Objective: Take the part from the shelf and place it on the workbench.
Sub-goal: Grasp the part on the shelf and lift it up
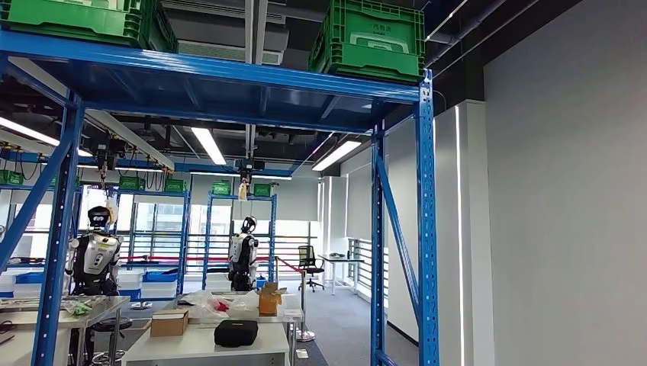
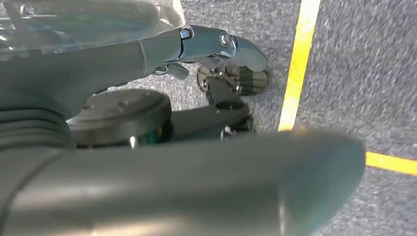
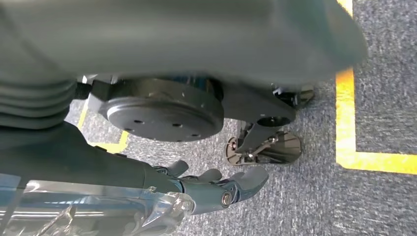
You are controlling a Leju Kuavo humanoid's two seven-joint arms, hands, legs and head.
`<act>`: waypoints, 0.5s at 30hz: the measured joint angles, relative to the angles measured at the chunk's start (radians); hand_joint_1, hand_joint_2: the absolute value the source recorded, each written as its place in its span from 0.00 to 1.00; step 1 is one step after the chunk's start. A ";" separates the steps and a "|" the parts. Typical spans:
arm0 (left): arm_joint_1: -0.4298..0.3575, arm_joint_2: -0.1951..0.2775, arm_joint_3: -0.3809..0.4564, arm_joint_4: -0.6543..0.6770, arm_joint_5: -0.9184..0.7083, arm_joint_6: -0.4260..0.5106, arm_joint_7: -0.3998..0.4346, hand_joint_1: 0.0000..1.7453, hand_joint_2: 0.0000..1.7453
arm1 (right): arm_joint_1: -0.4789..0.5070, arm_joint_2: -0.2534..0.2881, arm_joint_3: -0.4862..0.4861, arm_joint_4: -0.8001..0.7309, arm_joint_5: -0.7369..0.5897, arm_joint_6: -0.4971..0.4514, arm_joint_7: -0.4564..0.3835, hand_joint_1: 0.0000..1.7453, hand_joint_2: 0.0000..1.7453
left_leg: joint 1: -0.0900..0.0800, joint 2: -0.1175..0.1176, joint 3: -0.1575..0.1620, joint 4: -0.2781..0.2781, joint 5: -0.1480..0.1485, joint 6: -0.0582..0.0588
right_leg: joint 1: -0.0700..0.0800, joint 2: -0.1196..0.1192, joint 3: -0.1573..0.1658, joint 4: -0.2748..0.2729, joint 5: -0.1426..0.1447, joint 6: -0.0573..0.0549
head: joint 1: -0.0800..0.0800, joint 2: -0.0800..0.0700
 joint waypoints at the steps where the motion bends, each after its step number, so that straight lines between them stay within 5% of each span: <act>1: -0.004 0.001 -0.019 0.000 0.015 0.005 0.003 0.00 0.00 | -0.004 -0.004 0.016 0.000 -0.011 -0.012 0.004 0.00 0.00 | 0.000 0.000 0.000 0.000 0.000 0.000 | 0.000 0.000 0.000 0.000 0.000 0.000 | 0.000 0.000; 8: -0.034 0.003 -0.180 0.000 0.130 0.041 0.014 0.00 0.00 | -0.038 -0.064 0.128 -0.004 -0.042 -0.111 0.044 0.00 0.00 | 0.000 0.000 0.000 0.000 0.000 0.000 | 0.000 0.000 0.000 0.000 0.000 0.000 | 0.000 0.000; 15: -0.060 0.004 -0.322 0.000 0.210 0.061 0.014 0.00 0.00 | -0.039 -0.140 0.159 -0.064 0.076 -0.178 0.138 0.00 0.00 | 0.000 0.000 0.000 0.000 0.000 0.000 | 0.000 -0.001 0.000 0.000 0.000 0.000 | 0.000 0.000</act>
